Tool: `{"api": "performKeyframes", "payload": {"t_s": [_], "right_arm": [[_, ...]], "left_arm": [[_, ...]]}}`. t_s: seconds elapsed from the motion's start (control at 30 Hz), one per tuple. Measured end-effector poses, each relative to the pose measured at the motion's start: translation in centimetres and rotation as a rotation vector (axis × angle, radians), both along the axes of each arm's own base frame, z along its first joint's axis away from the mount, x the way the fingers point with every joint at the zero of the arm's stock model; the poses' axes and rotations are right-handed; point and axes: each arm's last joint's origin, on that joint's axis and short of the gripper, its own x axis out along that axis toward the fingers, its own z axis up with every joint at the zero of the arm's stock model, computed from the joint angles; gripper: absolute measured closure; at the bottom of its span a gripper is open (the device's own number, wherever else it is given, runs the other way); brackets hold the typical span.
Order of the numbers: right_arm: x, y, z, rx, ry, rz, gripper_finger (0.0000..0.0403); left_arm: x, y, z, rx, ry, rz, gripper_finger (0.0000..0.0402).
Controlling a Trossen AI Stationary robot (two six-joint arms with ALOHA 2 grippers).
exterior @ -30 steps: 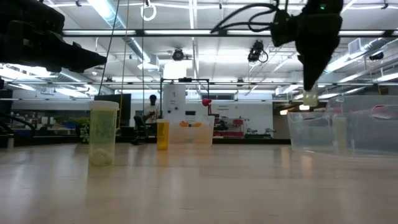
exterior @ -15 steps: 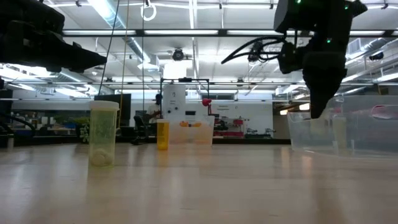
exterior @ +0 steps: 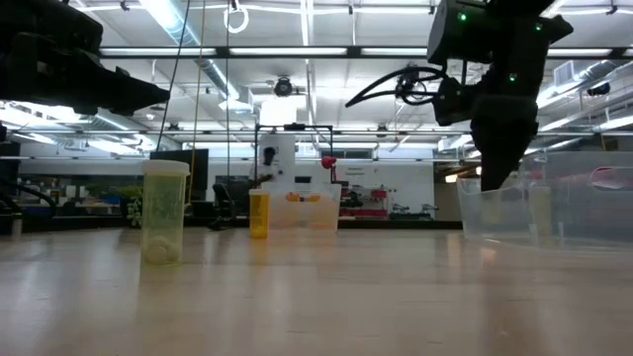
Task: Pick and place medicine bottles into bin by pill shape (circle, oval)
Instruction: Put the yellow tablet bottle into the bottom transparent bin
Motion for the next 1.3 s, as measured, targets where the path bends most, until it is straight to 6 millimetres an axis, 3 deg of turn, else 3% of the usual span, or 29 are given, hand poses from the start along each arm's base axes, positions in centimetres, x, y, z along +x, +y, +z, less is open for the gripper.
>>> {"api": "performKeyframes", "payload": {"t_s": [0.17,0.97,1.3], "right_arm": [[-0.5,0.0,-0.9,0.008,0.016,-0.003,0.0278],[-0.4,0.0,-0.9,0.01,0.007,-0.003,0.0249],[0.3,-0.1,0.4,-0.005,-0.014,-0.004,0.0248]], "left_arm": [[0.0,0.0,0.0,0.0,0.0,0.0,0.0225],[0.0,0.0,0.0,0.0,0.0,0.0,0.0223],[0.0,0.0,0.0,0.0,0.0,0.0,0.0221]]}}
